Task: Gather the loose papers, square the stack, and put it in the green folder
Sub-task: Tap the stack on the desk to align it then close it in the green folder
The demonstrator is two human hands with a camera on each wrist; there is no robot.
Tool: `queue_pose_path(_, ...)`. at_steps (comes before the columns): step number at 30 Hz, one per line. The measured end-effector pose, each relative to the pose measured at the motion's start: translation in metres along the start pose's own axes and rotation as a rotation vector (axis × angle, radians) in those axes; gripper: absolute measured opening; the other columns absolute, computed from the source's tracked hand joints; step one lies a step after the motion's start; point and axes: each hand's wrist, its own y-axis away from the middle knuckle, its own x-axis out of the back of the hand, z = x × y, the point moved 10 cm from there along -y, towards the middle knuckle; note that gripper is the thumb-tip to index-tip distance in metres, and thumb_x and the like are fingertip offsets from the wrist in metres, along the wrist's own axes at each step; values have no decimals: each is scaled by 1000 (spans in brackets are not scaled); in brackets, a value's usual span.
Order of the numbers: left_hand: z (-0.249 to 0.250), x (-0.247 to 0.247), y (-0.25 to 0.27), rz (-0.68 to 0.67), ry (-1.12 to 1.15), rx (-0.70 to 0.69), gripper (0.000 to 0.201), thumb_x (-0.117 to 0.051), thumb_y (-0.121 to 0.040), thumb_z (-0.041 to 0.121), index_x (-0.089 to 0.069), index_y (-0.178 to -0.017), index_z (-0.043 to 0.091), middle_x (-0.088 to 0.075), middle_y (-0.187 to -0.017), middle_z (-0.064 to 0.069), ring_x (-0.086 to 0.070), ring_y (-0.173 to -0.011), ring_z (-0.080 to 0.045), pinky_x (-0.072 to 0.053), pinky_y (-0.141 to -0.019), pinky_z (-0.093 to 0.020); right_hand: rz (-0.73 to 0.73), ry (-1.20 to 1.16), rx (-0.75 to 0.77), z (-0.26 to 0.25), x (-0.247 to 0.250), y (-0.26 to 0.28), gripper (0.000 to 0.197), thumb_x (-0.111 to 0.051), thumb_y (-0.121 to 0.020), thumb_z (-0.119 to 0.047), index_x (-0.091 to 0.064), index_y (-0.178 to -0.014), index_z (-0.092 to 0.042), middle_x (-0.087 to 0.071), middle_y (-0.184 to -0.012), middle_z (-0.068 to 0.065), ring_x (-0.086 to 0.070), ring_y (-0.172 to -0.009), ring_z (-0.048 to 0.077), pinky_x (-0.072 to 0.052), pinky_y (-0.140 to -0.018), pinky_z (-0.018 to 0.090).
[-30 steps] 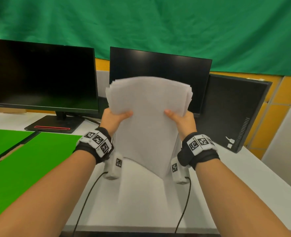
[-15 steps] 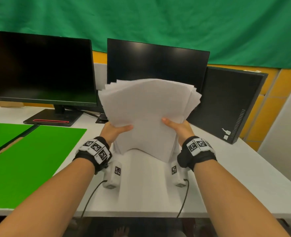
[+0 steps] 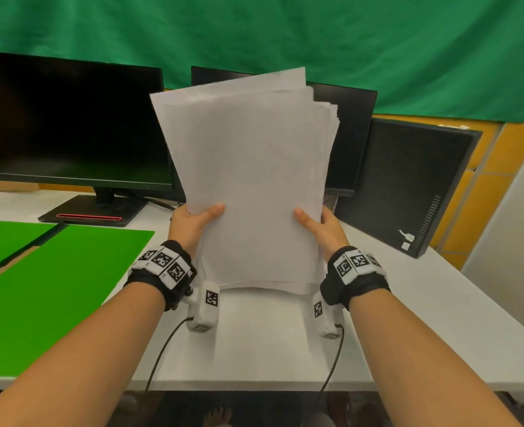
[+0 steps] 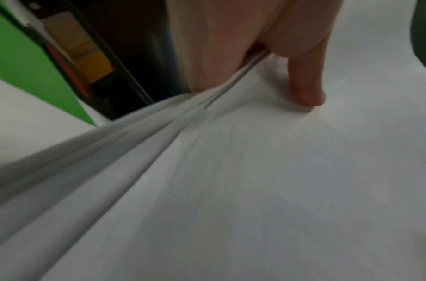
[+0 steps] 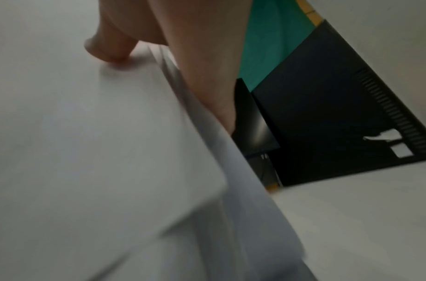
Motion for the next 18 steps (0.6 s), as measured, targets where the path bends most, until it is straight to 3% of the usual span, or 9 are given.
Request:
queue_pose_path(5,-18,-6,11,-96,-46,56,34,-69,-78,10,-61,-111,11,-68,-102,-4,-66,-91,-23,-55,-78,-37,50,-75,-90,48,-1,17,74,-76,-65,-49,-52,-126,-16,-63,-123,9,-62,-108,27,-49,-98,46)
queue_pose_path(7,-19,-2,12,-98,-74,49,42,-68,-78,8,-58,-119,8,-68,-104,-5,-66,-91,-23,-55,-76,-36,78,-72,-86,52,2,20,70,-75,-71,-42,-48,-129,-14,-61,-123,8,-60,-109,27,-49,-97,46)
queue_pose_path(9,-21,0,10,-114,-91,56,49,-68,-78,7,-55,-125,6,-66,-112,-11,-64,-98,-28,-54,-85,-43,88,-77,-78,51,5,18,61,-72,-76,-34,-48,-128,-13,-61,-122,8,-60,-108,28,-49,-96,46)
queue_pose_path(12,-24,-4,5,-174,-146,97,55,-71,-75,4,-53,-127,6,-63,-122,-15,-60,-109,-32,-49,-95,-49,33,-29,-30,40,-3,15,52,-75,-76,-19,-54,-123,-10,-64,-115,8,-62,-103,27,-52,-88,39)
queue_pose_path(14,-25,-7,3,-203,-195,106,55,-72,-73,2,-54,-125,6,-64,-119,-13,-59,-111,-33,-47,-98,-51,-9,14,-38,42,-5,11,56,-76,-73,-10,-53,-124,-10,-63,-117,9,-61,-104,27,-53,-86,37)
queue_pose_path(18,-24,8,3,-141,-171,90,43,-67,-77,1,-57,-118,6,-67,-102,-6,-61,-107,-34,-50,-93,-45,-242,430,-249,84,-9,15,57,-76,-73,-10,-53,-125,-10,-62,-125,11,-57,-115,31,-48,-97,45)
